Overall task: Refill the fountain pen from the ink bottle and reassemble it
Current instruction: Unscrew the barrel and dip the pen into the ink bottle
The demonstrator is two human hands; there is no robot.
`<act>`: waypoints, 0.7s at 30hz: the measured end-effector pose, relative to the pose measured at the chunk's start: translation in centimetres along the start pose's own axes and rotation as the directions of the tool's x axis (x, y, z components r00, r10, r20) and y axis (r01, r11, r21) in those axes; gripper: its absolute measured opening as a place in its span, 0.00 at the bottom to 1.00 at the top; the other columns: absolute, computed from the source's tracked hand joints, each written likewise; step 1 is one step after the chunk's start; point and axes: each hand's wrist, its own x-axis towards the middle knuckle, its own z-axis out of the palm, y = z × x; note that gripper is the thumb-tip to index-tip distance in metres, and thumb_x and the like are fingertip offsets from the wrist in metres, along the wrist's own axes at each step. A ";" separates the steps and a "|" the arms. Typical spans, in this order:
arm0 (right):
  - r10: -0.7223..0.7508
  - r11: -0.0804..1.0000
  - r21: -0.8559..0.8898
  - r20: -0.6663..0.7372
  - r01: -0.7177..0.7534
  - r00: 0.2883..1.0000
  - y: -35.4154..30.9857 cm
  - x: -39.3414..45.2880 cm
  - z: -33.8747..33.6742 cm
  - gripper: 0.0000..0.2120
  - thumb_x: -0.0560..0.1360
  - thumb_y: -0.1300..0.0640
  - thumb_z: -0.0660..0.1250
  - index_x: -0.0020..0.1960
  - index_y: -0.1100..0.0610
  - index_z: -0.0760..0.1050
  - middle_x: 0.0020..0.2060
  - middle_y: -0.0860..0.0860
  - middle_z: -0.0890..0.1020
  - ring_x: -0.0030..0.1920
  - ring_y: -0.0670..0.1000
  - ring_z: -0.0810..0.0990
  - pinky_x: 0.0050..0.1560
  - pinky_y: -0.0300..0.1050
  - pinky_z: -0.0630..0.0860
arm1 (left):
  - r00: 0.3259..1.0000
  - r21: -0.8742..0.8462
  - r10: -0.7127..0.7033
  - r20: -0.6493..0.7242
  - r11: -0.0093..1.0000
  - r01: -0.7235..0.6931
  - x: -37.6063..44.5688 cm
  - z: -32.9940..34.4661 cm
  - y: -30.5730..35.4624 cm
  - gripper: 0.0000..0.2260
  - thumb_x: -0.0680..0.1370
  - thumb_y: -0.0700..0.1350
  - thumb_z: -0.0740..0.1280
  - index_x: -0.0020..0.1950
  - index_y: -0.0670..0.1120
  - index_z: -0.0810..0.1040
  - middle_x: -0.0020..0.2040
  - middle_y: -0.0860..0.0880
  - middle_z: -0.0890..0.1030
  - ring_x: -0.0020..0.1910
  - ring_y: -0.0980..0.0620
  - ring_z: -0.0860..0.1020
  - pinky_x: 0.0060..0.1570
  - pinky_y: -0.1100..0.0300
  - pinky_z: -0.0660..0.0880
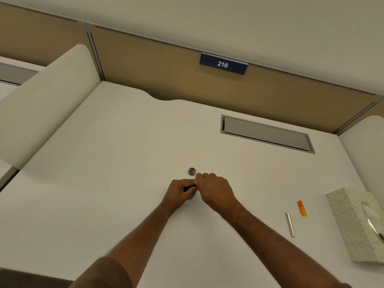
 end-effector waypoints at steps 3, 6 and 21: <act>0.027 0.999 0.017 0.053 -0.028 0.998 -0.1 0.5 -0.1 0.10 0.79 0.61 0.55 0.56 0.59 0.72 0.44 0.54 0.81 0.43 0.56 0.80 0.34 0.47 0.67 | 1.000 0.012 -0.019 -0.008 1.000 0.019 0.0 0.0 -0.3 0.13 0.78 0.39 0.67 0.40 0.56 0.82 0.32 0.50 0.80 0.31 0.56 0.75 0.36 0.61 0.74; 0.006 0.999 0.052 -0.004 -0.006 1.000 0.3 0.4 -0.2 0.10 0.81 0.56 0.56 0.58 0.57 0.72 0.45 0.54 0.80 0.43 0.56 0.79 0.35 0.48 0.70 | 1.000 0.010 -0.014 -0.013 1.000 0.014 0.1 0.0 -0.2 0.15 0.78 0.38 0.66 0.38 0.56 0.81 0.30 0.48 0.79 0.30 0.56 0.73 0.36 0.62 0.73; -0.064 0.997 0.044 -0.128 0.070 0.990 0.9 0.0 0.7 0.05 0.75 0.56 0.68 0.49 0.55 0.74 0.36 0.51 0.76 0.30 0.52 0.75 0.23 0.43 0.62 | 1.000 0.009 0.006 0.000 1.000 -0.006 -0.2 -0.1 0.4 0.13 0.79 0.41 0.67 0.41 0.57 0.83 0.30 0.53 0.78 0.31 0.56 0.72 0.36 0.63 0.71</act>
